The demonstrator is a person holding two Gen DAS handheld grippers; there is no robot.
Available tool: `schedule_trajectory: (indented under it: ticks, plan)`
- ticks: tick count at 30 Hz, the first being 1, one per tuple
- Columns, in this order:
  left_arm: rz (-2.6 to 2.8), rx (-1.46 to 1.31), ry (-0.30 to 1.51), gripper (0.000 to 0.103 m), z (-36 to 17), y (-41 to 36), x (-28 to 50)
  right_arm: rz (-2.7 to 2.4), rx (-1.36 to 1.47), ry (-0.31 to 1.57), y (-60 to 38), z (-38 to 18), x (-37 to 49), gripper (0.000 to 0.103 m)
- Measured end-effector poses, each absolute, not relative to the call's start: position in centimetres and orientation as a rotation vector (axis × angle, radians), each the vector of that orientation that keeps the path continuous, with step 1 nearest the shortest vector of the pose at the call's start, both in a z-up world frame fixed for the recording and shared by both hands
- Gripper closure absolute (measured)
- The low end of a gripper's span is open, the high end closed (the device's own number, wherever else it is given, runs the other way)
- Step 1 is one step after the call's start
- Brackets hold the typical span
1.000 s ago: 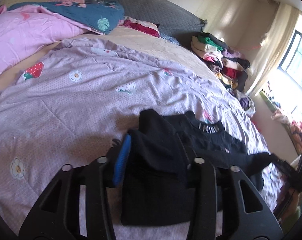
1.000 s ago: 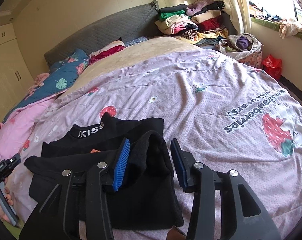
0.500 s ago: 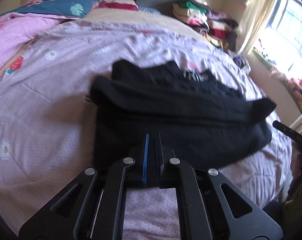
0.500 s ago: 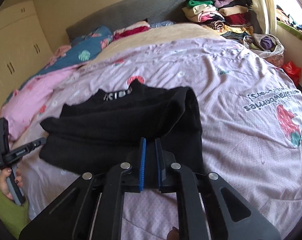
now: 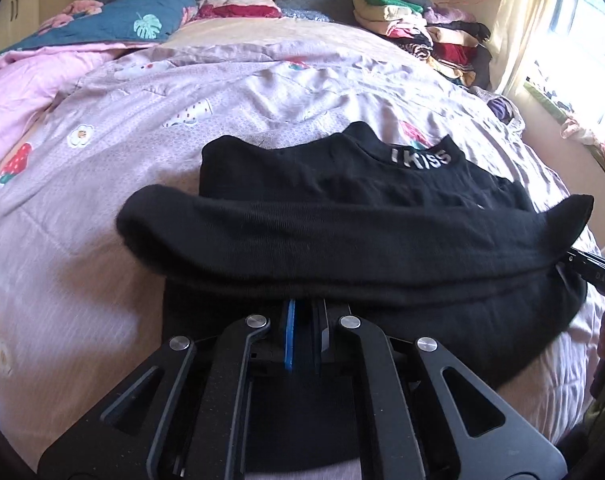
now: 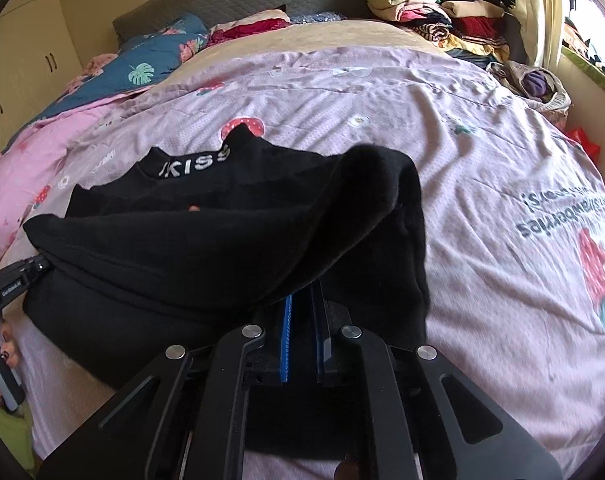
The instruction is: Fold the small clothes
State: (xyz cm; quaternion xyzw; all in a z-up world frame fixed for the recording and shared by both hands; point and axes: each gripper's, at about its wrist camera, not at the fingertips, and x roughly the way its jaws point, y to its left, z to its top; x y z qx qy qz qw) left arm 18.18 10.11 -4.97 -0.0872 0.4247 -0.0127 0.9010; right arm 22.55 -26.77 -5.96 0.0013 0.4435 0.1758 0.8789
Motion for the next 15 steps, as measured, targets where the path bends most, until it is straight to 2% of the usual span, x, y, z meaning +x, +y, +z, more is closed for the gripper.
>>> schedule_trajectory:
  ticks: [15]
  plan:
    - [0.021, -0.274, 0.808, 0.101, -3.1, 12.9, 24.1, 0.329, 0.105, 0.859, -27.5, -5.2, 27.8, 0.095]
